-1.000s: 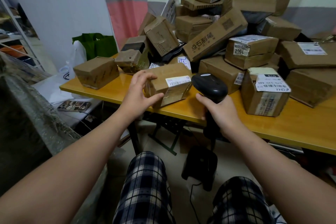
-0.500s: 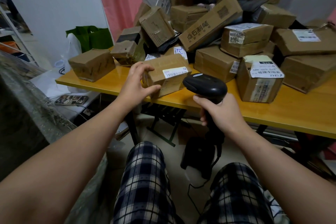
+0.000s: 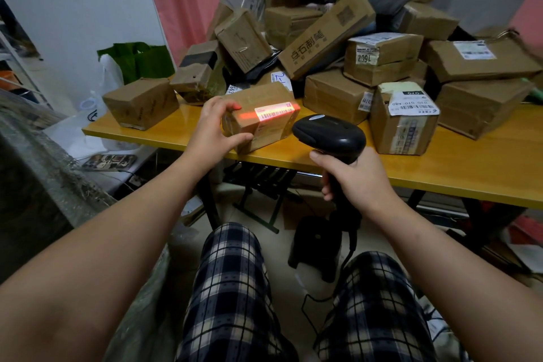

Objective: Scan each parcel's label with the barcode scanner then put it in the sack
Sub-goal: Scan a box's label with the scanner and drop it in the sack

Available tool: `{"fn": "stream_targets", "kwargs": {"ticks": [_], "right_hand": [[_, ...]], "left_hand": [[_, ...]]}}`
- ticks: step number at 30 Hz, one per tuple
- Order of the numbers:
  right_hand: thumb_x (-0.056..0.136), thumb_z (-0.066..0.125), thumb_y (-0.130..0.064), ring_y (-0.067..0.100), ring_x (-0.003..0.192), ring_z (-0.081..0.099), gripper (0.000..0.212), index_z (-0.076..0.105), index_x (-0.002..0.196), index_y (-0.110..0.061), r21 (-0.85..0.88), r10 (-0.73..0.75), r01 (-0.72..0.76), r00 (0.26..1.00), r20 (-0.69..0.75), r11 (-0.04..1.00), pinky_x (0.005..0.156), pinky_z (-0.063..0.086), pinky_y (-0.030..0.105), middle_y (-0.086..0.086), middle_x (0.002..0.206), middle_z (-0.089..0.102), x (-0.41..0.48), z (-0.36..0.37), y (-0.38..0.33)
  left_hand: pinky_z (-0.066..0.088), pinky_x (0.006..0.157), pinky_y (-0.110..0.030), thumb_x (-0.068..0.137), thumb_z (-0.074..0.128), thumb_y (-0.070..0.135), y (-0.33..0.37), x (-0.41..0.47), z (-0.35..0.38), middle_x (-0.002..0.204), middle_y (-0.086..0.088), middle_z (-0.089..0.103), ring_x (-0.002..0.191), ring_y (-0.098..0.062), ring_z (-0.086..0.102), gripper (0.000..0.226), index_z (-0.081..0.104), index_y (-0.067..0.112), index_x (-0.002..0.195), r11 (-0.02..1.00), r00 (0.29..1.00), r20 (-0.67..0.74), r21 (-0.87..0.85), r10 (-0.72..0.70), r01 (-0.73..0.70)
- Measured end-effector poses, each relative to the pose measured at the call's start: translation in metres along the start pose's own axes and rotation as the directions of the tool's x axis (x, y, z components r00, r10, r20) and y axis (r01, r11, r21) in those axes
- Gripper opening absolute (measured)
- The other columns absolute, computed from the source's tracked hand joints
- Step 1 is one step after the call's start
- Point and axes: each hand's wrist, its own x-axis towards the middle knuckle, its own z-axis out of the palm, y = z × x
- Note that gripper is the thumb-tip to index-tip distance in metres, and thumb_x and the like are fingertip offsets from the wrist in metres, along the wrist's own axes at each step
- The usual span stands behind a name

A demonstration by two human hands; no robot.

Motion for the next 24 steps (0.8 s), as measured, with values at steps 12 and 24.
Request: {"fn": "stream_targets", "kwargs": {"ticks": [12, 24], "right_hand": [[0.084, 0.072, -0.021, 0.022, 0.049, 0.06, 0.009, 0.064, 0.085, -0.021, -0.018, 0.019, -0.019, 0.999, -0.031, 1.0, 0.056, 0.056, 0.042, 0.008, 0.056, 0.059, -0.01, -0.002, 0.005], [0.081, 0.075, -0.012, 0.016, 0.052, 0.059, 0.013, 0.065, 0.082, -0.02, 0.068, -0.095, 0.094, 0.995, 0.01, 0.993, 0.053, 0.051, 0.028, -0.004, 0.057, 0.062, -0.007, 0.017, 0.002]], "left_hand": [[0.034, 0.109, -0.033, 0.074, 0.081, 0.023, -0.005, -0.001, 0.004, 0.142, -0.001, 0.035, 0.131, -0.014, 0.036, 0.055, 0.05, 0.024, 0.12, 1.0, 1.0, -0.024, 0.022, 0.011, -0.011], [0.034, 0.11, -0.028, 0.074, 0.08, 0.017, 0.018, -0.033, -0.011, 0.144, -0.001, 0.027, 0.134, -0.01, 0.029, 0.053, 0.048, 0.03, 0.114, 0.99, 0.989, -0.145, -0.141, 0.001, -0.021]]}}
